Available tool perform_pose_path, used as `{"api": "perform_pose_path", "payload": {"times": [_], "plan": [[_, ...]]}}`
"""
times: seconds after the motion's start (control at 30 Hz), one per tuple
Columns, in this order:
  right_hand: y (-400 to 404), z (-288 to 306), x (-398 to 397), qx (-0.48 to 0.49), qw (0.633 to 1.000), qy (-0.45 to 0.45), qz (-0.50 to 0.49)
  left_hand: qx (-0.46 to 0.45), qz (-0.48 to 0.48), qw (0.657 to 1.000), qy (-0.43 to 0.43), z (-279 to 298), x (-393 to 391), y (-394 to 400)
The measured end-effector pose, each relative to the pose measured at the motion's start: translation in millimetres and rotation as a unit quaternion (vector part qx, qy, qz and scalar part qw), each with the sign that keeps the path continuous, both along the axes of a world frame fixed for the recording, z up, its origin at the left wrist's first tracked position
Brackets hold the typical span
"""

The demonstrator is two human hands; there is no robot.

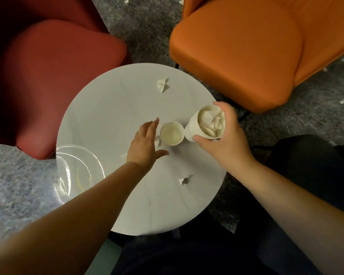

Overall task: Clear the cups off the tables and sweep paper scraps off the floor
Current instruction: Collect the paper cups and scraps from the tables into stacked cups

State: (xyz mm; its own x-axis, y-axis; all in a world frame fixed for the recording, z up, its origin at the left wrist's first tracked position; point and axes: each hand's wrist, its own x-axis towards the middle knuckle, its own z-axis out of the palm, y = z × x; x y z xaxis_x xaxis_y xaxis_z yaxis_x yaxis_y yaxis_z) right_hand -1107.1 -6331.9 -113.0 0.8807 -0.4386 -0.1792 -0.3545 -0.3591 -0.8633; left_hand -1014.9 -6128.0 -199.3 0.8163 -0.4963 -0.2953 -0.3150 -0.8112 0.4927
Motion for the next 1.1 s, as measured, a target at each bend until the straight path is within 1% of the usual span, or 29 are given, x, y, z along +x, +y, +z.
{"api": "perform_pose_path", "payload": {"times": [0.07, 0.13, 0.2, 0.27, 0.37, 0.5, 0.63, 0.77, 0.9, 1.1], "plan": [[4, 10, 10, -0.008, 1.0, -0.023, 0.011, 0.011, 0.034, 0.999, -0.009, 0, -2, 21], [12, 15, 19, -0.003, 0.999, -0.03, 0.028, 0.011, 0.091, 0.996, -0.011, -1, -3, 44], [21, 12, 26, 0.003, 0.998, -0.023, 0.05, 0.014, 0.151, 0.988, -0.009, -4, -2, 64], [28, 1, 32, -0.002, 0.997, -0.007, 0.072, 0.031, 0.18, 0.983, 0.002, -9, -1, 80], [36, -24, 40, -0.023, 0.996, 0.029, 0.086, 0.056, 0.166, 0.984, 0.019, -18, 2, 93], [41, -61, 46, -0.062, 0.99, 0.073, 0.107, 0.05, 0.157, 0.985, 0.042, -32, 9, 97], [43, -82, 43, -0.079, 0.987, 0.084, 0.115, 0.057, 0.154, 0.984, 0.063, -45, 14, 95], [44, -85, 43, -0.074, 0.988, 0.076, 0.108, 0.075, 0.146, 0.984, 0.067, -49, 16, 96], [46, -84, 42, -0.062, 0.99, 0.084, 0.098, 0.1, 0.111, 0.987, 0.065, -47, 23, 96], [46, -85, 42, -0.044, 0.991, 0.085, 0.094, 0.108, 0.091, 0.986, 0.092, -42, 29, 90]]}}
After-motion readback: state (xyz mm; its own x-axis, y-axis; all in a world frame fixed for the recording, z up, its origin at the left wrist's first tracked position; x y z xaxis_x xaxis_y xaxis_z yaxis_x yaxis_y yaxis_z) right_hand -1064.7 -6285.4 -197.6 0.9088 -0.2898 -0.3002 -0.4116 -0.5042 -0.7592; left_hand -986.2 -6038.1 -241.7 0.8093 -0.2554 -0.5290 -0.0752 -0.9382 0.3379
